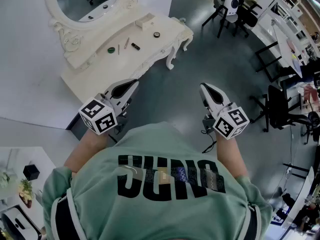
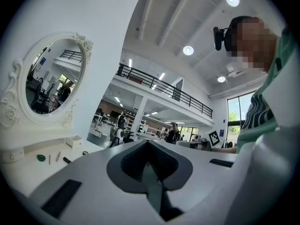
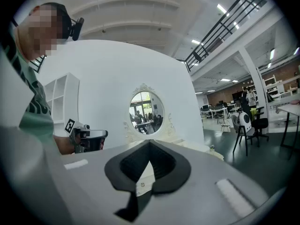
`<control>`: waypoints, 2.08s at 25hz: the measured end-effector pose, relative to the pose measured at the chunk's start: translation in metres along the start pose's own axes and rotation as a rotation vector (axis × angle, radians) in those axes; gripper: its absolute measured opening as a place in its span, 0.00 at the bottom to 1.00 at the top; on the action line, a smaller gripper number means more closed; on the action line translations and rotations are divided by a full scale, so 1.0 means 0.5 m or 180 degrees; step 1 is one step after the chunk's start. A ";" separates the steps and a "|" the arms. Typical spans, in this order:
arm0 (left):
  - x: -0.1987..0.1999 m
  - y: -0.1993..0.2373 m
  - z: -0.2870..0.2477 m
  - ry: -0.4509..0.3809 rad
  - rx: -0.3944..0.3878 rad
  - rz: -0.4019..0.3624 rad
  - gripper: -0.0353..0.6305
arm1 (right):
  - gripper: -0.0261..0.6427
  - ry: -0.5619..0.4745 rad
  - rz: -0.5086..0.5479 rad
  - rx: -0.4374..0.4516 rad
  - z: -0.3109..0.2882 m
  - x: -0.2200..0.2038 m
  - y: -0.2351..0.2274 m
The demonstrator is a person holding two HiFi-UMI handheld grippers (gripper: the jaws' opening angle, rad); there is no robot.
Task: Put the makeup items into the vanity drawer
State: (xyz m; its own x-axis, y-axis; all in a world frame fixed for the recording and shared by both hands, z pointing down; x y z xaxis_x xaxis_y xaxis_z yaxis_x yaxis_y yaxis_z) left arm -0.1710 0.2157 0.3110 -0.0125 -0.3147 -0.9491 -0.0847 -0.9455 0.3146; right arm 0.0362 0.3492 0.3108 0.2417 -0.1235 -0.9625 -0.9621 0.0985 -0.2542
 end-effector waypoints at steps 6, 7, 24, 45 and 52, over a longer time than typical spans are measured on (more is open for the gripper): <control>-0.001 -0.005 -0.023 -0.0038 -0.0048 0.0054 0.06 | 0.05 0.0001 0.0040 -0.0001 0.003 0.002 -0.015; -0.002 -0.007 -0.028 -0.0032 -0.0058 0.0061 0.06 | 0.05 0.0009 0.0027 0.0002 0.006 0.001 -0.016; -0.015 -0.116 -0.160 -0.0065 -0.0068 -0.0078 0.06 | 0.05 -0.0070 -0.0046 0.0132 0.128 0.012 -0.119; 0.023 0.357 -0.303 0.0189 -0.0324 0.0112 0.06 | 0.05 -0.0077 -0.0054 0.0145 -0.379 0.055 -0.253; 0.047 0.500 -0.371 0.0346 -0.0473 0.0246 0.06 | 0.05 -0.0044 -0.0071 -0.0025 -0.525 0.098 -0.325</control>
State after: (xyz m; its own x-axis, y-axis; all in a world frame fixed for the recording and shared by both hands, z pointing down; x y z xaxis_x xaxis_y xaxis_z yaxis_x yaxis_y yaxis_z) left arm -0.0079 -0.0438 0.3703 0.0952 -0.3865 -0.9174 0.0604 -0.9176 0.3929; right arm 0.1712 0.0677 0.3301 0.2649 -0.1118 -0.9578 -0.9574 0.0880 -0.2750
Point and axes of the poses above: the fingertips, and each gripper's own axes: z backward along the fingers, y to its left, x out of its top, the point moved 2 cm from there along z, backward along the fingers, and after that the axes turned 2 degrees about -z, right-handed, at the moved point
